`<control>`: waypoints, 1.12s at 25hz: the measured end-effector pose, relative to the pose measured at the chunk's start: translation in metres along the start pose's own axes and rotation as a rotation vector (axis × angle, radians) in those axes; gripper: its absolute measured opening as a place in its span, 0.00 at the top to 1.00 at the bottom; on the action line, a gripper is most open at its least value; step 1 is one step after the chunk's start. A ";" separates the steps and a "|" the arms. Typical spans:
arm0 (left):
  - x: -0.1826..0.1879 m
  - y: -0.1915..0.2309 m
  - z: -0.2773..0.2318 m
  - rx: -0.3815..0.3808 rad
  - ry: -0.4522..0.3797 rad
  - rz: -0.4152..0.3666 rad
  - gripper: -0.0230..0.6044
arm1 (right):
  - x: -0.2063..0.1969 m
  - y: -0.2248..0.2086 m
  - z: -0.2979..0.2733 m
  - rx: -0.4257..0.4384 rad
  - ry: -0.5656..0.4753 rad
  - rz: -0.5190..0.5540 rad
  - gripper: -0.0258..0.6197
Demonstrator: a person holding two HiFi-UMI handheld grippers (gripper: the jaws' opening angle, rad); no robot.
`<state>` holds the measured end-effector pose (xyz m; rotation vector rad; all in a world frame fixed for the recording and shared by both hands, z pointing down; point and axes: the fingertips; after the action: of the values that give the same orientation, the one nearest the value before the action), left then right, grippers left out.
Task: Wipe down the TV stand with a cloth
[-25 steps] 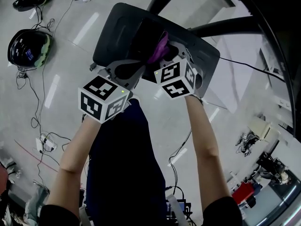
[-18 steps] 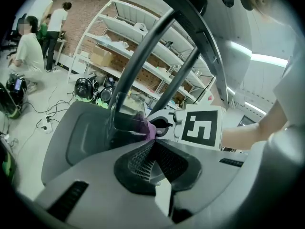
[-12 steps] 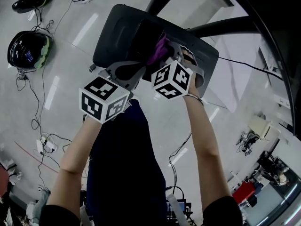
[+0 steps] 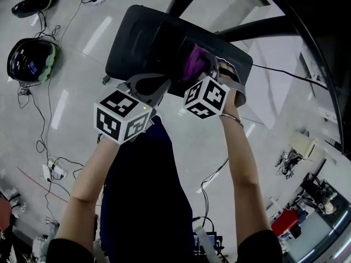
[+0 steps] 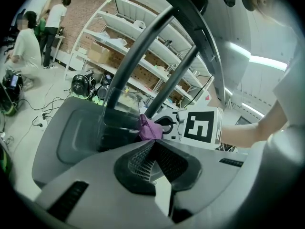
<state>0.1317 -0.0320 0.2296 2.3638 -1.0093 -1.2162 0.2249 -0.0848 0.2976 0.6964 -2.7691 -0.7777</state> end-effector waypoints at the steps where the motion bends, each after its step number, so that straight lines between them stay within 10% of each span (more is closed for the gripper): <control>1: 0.000 -0.001 -0.001 -0.002 0.001 0.000 0.95 | -0.006 -0.001 -0.001 -0.003 0.012 -0.003 0.85; 28: 0.000 -0.034 -0.040 -0.040 0.018 -0.014 0.95 | -0.161 -0.004 -0.014 -0.100 0.272 -0.013 0.85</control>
<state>0.1792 -0.0102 0.2349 2.3510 -0.9550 -1.2061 0.3712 -0.0158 0.2997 0.7413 -2.4674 -0.7557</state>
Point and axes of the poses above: the fingertips, and each gripper's own axes: z backward along the fingers, y to its left, x out of its top, and after that the axes turned 15 degrees about y, right-handed
